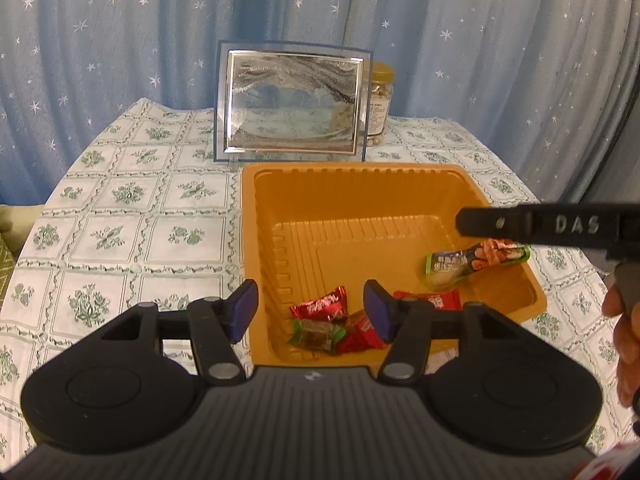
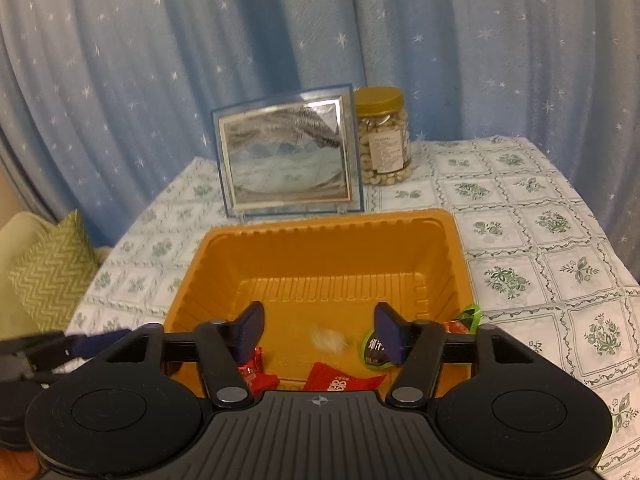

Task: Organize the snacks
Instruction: 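Withdraw both open grippers from the tray toward the remaining snacks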

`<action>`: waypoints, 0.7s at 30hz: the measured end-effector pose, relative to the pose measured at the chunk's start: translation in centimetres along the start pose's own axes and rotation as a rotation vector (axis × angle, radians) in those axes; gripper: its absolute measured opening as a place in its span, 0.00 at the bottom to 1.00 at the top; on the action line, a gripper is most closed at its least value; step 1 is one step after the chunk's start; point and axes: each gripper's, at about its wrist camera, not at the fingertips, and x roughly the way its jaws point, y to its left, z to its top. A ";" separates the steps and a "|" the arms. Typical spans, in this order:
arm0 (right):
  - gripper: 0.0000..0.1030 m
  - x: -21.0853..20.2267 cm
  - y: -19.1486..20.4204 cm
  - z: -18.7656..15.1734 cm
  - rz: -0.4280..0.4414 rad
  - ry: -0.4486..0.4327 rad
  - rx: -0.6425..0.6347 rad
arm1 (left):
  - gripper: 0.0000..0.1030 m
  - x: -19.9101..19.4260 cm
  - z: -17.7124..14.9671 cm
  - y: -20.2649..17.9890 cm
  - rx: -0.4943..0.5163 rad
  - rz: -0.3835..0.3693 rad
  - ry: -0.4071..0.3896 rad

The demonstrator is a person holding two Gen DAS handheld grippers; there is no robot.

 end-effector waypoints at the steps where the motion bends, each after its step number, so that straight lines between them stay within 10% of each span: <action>1: 0.59 -0.2 -0.1 0.0 -0.003 -0.003 0.001 | 0.53 -0.1 -0.2 0.0 -0.002 0.000 0.001; 21: 0.59 -9.3 0.9 -6.9 -0.080 0.020 -0.012 | 0.65 -8.5 -5.0 -2.8 -0.057 0.019 -0.006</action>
